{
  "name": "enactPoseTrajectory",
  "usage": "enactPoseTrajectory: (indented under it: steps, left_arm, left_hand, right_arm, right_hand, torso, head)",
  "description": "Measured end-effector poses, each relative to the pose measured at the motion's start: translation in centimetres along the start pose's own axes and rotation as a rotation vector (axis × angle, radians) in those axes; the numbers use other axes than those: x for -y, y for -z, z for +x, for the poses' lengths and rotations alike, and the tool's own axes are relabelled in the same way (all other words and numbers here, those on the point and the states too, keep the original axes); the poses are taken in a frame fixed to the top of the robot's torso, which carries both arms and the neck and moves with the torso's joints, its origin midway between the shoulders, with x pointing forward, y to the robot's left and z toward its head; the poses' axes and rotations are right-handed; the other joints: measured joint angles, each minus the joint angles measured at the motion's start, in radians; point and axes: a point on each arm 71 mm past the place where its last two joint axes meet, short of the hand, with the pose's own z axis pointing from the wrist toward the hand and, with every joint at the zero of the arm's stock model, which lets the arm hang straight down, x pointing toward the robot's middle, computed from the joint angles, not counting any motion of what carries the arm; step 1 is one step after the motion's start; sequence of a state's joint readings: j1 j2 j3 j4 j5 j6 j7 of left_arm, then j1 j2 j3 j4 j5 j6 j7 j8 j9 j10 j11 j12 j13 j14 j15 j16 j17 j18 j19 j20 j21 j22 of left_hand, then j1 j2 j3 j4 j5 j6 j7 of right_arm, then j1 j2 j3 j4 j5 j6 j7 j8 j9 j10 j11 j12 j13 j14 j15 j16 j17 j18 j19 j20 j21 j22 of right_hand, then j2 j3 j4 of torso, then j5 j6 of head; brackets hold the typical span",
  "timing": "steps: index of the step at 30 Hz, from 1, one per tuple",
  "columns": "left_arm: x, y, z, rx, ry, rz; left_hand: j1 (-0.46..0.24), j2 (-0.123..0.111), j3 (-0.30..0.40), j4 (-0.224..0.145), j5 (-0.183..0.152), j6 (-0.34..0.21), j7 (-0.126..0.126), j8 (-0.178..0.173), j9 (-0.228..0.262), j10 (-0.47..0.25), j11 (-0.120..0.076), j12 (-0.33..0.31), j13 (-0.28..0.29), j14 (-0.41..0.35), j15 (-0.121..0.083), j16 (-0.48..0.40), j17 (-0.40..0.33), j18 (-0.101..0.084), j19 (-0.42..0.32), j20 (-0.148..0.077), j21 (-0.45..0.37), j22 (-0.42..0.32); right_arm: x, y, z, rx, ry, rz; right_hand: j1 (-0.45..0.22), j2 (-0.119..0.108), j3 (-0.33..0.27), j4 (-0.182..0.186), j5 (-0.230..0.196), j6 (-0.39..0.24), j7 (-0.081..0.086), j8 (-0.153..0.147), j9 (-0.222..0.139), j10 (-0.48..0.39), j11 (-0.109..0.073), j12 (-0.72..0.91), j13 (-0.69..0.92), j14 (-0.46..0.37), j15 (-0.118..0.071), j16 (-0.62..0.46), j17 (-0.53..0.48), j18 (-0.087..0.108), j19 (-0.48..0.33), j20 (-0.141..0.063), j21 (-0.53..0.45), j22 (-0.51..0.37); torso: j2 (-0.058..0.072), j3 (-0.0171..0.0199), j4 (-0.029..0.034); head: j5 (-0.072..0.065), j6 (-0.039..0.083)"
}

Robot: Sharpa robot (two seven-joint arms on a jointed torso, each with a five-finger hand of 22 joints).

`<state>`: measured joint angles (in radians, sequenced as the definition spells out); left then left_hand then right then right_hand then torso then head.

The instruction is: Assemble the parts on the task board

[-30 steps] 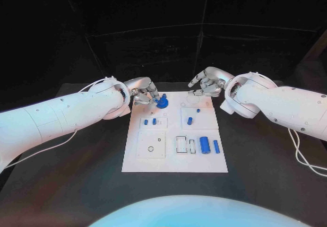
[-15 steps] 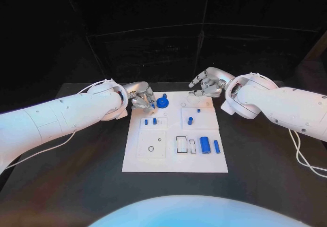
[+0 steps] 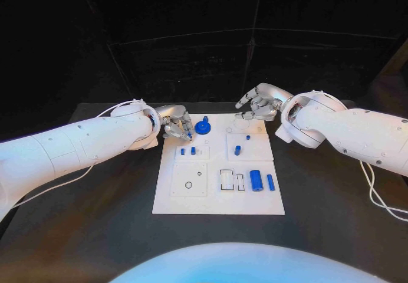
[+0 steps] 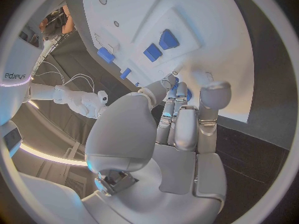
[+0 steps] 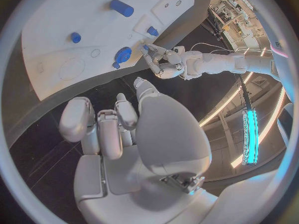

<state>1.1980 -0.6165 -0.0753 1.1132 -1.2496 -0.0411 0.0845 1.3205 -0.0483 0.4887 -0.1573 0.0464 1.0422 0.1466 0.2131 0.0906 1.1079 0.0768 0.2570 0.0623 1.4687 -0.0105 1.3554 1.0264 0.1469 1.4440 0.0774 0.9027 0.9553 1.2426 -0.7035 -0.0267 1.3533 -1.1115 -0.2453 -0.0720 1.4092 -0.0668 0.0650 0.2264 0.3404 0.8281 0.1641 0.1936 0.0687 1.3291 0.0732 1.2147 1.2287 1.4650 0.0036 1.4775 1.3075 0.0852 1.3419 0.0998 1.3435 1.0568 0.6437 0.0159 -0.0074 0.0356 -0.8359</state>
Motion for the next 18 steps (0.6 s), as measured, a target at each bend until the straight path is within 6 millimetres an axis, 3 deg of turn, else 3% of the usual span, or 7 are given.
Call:
enactPoseTrajectory:
  steps: [18]
  left_arm:
    - [0.09,-0.18,0.45,-0.036,-0.01,-0.009]
  left_hand:
    - [-0.003,-0.003,0.0,0.0,0.0,0.004,-0.004,0.0,-0.001,0.007,0.0,-0.004,0.001,0.0,0.0,0.0,-0.001,0.0,0.0,0.0,0.0,0.001]
  right_arm:
    - [0.01,0.0,0.0,0.001,0.0,-0.001]
  right_hand:
    - [0.0,0.0,0.0,0.0,0.0,0.0,0.0,0.0,0.0,0.0,0.0,0.0,0.0,0.0,0.0,0.0,0.0,0.0,0.0,0.0,0.0,0.0]
  torso:
    - [0.0,0.0004,-0.0008]
  head:
    - [-0.002,-0.002]
